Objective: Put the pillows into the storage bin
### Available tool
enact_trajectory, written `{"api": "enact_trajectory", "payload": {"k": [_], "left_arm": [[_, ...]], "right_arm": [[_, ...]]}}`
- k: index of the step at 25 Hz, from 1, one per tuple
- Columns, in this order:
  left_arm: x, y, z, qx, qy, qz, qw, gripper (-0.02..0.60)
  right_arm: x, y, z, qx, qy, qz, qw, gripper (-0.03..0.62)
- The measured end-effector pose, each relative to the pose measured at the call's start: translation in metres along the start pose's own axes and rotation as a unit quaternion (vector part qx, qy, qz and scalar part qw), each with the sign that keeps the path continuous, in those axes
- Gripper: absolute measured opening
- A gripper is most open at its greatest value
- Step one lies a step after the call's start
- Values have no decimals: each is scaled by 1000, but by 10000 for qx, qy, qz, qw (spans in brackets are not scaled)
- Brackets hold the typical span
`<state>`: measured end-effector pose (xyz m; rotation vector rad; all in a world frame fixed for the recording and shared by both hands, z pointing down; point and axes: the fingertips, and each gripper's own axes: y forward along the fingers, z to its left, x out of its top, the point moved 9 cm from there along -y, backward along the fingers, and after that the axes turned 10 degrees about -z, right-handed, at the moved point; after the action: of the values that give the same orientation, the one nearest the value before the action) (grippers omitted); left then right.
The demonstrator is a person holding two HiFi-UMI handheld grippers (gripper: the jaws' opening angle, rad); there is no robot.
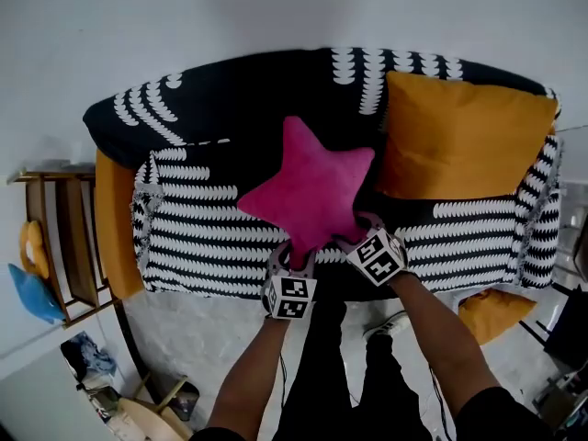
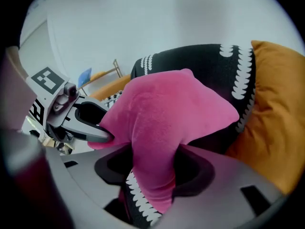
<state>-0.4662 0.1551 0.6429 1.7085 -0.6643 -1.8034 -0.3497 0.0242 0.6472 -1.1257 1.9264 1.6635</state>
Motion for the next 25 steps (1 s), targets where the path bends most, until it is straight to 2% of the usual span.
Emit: {"api": "enact_trajectory", "payload": {"k": [7, 11, 15, 20, 25], "left_arm": [[25, -63, -73, -305, 135, -198, 9992, 209], [52, -76, -116, -722, 546, -373, 9952, 209], [78, -76, -174, -1195, 962, -460, 9871, 209], [103, -67, -263, -1806, 1467, -548, 9710, 209], [116, -55, -357, -2649, 2026, -554, 9411, 209]], "right_arm": [[-10, -109, 36, -394, 194, -324, 9985, 259], [-24, -174, 39, -933, 485, -535, 9930, 259], [-49, -243, 31, -1463, 799, -731, 9833, 259], [-100, -331, 18, -2110, 1162, -969, 9657, 265], [-162, -418, 18, -2949, 1760, -1117, 9325, 267]]}}
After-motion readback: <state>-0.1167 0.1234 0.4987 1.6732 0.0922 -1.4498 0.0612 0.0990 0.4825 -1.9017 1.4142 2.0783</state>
